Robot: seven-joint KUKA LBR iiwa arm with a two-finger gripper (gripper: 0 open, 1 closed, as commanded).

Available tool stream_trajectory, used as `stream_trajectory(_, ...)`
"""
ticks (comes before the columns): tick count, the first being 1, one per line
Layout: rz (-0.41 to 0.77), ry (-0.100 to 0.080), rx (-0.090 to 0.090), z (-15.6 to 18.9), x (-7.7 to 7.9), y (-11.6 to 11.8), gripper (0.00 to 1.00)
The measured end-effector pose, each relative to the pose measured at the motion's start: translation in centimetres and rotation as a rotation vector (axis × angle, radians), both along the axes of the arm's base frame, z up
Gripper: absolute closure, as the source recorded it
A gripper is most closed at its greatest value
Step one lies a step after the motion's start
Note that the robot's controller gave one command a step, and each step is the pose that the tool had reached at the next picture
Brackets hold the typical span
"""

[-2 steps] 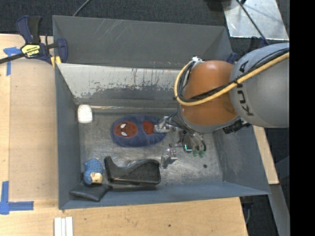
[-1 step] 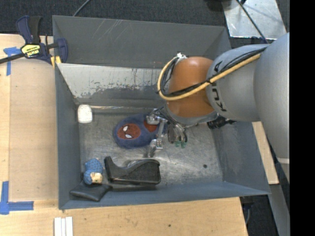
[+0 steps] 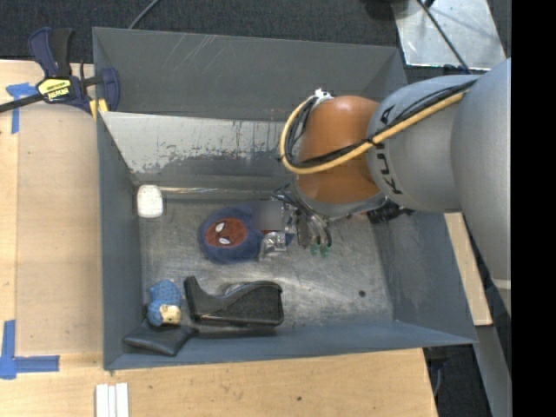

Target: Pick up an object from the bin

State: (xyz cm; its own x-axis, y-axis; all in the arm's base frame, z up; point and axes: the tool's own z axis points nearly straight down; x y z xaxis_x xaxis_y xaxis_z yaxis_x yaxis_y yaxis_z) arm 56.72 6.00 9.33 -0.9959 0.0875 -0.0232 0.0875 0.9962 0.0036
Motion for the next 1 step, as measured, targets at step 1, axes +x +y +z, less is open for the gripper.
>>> stream_trajectory(1,0.003,0.012,-0.001,12.59,-0.06,-0.4,1.0)
